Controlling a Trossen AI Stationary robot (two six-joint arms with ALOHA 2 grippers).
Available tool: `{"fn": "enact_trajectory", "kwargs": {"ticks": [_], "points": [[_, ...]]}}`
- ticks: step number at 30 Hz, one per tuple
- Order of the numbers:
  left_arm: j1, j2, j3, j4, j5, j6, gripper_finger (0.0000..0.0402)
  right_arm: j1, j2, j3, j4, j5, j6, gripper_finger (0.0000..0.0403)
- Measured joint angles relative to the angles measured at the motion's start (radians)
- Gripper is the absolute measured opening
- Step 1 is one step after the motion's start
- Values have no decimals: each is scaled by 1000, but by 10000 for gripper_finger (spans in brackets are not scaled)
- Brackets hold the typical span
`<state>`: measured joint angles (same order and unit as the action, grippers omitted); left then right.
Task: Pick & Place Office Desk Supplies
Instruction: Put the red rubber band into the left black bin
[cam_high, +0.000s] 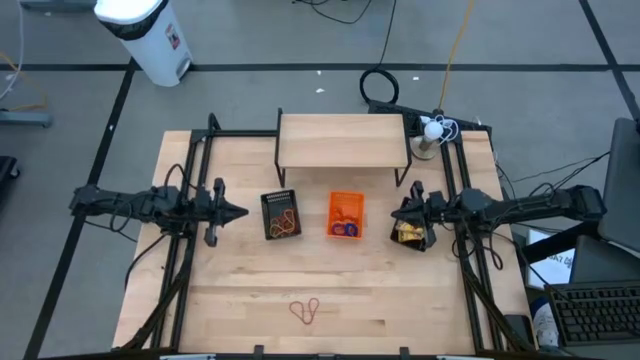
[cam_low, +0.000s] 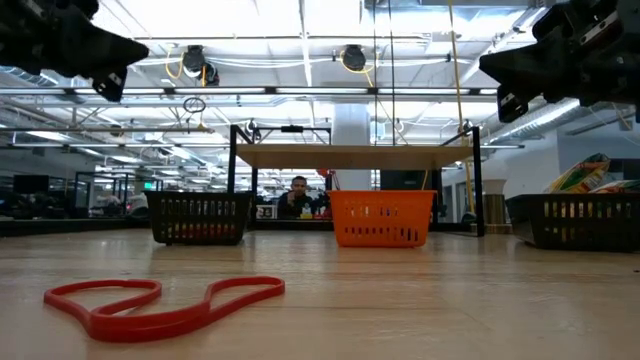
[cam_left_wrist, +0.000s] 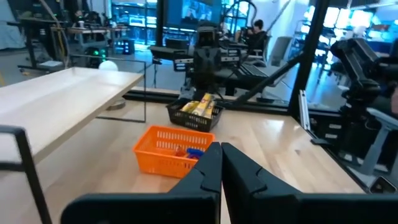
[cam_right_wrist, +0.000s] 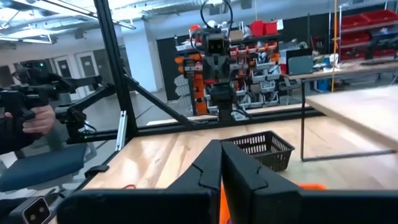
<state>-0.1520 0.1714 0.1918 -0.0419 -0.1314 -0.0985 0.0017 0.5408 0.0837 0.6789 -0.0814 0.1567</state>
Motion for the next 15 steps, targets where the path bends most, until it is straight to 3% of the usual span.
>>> {"fn": "enact_trajectory", "kwargs": {"ticks": [15], "points": [[0, -17, -28, -77, -19, -13, 2, 0, -17, 0, 2, 1, -12, 1]]}}
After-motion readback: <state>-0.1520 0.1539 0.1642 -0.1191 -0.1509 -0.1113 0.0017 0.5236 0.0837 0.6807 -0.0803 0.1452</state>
